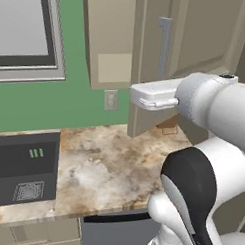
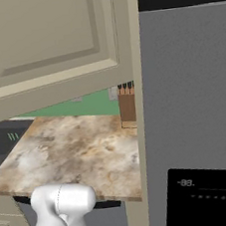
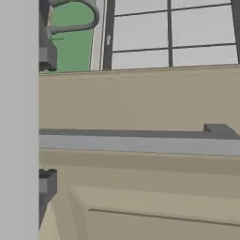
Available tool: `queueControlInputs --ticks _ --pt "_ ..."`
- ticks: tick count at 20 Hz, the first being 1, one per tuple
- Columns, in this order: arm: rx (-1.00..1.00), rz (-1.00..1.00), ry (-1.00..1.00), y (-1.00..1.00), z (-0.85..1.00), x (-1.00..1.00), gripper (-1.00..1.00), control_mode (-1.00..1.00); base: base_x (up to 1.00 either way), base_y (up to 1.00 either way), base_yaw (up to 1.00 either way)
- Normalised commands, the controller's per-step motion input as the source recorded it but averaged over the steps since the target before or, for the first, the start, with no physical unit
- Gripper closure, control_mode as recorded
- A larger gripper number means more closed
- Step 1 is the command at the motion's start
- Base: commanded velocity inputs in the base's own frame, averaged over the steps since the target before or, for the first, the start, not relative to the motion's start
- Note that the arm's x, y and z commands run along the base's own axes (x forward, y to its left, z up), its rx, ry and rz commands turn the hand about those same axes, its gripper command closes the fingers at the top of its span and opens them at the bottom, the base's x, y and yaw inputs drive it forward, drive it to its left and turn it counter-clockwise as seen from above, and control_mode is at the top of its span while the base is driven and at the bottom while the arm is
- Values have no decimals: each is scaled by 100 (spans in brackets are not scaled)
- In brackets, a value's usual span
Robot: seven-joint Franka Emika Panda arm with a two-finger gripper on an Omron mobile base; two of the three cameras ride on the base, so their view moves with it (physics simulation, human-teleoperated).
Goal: Move the shaker and shaker from the cabinet to the dining counter.
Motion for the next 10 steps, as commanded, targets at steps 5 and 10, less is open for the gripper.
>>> queueControlInputs --ticks 5,10 --pt "-12 0 -21 39 0 -59 -100 -100 0 0 0" --pt "-17 0 -3 64 0 -6 -100 -100 0 0 0"
